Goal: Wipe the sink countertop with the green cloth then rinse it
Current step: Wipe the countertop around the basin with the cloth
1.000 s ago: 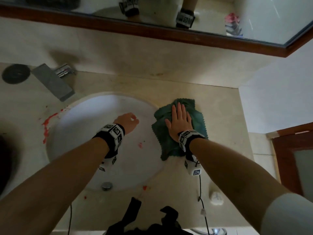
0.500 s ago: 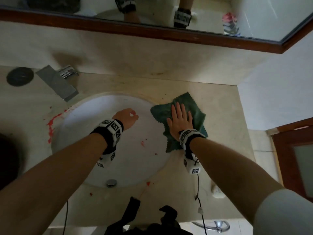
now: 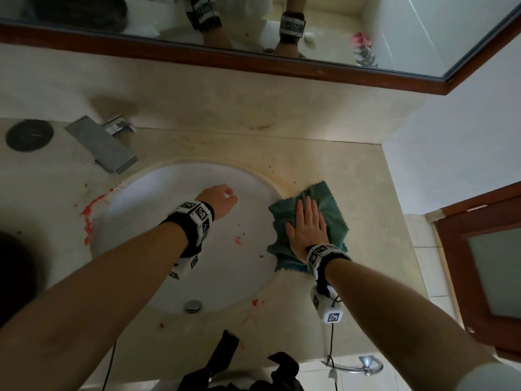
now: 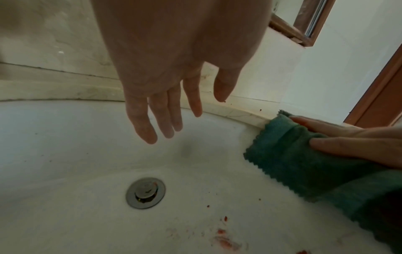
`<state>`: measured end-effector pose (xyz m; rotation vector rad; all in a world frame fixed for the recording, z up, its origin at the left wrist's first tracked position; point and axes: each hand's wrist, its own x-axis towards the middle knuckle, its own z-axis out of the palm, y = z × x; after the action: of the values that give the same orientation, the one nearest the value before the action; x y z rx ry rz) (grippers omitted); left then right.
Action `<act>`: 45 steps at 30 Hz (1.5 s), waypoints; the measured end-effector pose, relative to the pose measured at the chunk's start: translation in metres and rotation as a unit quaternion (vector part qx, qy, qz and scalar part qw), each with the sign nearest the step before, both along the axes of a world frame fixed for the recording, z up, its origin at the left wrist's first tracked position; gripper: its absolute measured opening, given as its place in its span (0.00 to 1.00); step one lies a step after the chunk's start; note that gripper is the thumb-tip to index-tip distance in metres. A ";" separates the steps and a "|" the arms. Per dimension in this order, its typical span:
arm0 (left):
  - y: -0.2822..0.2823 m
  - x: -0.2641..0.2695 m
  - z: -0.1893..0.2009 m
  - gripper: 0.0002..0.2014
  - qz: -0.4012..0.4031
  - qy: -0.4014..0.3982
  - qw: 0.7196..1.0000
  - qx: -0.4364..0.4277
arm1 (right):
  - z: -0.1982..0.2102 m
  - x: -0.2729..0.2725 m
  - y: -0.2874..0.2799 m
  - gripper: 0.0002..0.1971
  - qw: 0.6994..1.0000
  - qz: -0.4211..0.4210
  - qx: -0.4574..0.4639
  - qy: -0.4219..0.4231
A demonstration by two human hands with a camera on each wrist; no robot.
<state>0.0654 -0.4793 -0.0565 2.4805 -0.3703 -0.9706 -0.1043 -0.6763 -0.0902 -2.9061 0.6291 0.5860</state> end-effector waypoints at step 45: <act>0.027 0.032 0.001 0.17 0.038 0.036 0.999 0.011 | -0.008 0.080 -0.022 0.32 0.997 0.080 0.016 -0.015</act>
<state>0.0972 -0.4519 -0.0556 2.4531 -0.2423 -1.0353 -0.0238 -0.6985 -0.0977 -2.9479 0.3823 0.5637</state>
